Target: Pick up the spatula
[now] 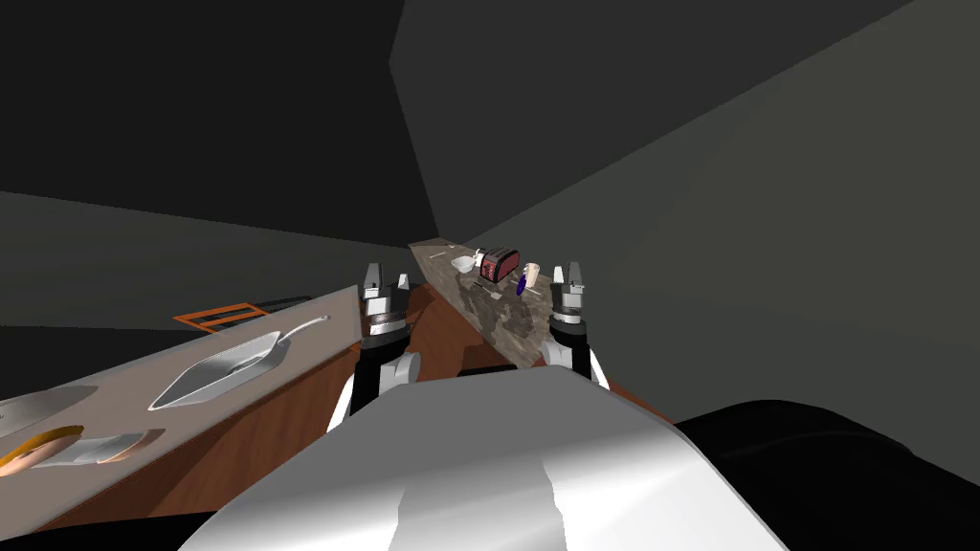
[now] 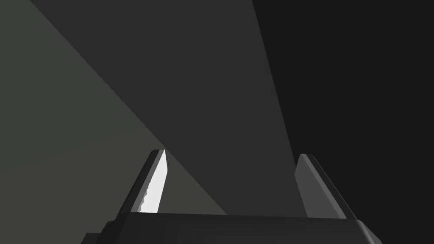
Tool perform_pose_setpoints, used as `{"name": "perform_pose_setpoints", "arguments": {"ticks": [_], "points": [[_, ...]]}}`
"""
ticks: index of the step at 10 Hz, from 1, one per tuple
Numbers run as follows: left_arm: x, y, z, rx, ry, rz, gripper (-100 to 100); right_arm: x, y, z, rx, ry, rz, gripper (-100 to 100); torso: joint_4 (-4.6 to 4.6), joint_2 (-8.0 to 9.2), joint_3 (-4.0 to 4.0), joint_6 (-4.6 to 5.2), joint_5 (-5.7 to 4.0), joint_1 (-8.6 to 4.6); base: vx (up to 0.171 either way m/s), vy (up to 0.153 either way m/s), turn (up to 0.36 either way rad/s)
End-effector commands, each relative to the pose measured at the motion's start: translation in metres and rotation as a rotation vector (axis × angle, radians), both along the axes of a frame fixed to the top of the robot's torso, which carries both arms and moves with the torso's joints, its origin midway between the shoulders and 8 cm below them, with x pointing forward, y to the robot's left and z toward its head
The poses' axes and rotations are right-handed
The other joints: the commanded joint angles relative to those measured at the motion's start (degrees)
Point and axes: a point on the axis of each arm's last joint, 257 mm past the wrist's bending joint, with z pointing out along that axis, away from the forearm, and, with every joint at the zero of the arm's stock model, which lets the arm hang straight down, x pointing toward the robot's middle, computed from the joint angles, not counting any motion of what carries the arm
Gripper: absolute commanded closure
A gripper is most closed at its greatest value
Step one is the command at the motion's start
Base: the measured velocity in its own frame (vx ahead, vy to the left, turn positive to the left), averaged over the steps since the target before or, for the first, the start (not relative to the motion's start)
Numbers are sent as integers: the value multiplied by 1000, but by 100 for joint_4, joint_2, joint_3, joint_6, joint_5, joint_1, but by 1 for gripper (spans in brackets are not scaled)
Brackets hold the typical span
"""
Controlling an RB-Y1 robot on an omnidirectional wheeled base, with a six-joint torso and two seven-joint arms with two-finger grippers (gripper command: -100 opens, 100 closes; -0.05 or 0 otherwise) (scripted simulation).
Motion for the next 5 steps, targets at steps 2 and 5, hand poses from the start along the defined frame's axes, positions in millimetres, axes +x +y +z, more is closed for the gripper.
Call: {"name": "perform_pose_setpoints", "arguments": {"ticks": [2,5], "points": [[0,0,0,0,0,0,0,5,12,-4,-73,8,40,-100,1,6,3,-1,2,11,-19,56,59],[0,0,0,0,0,0,0,10,26,-10,-152,14,83,-100,0,0,0,-1,4,20,1,65,49]]}}
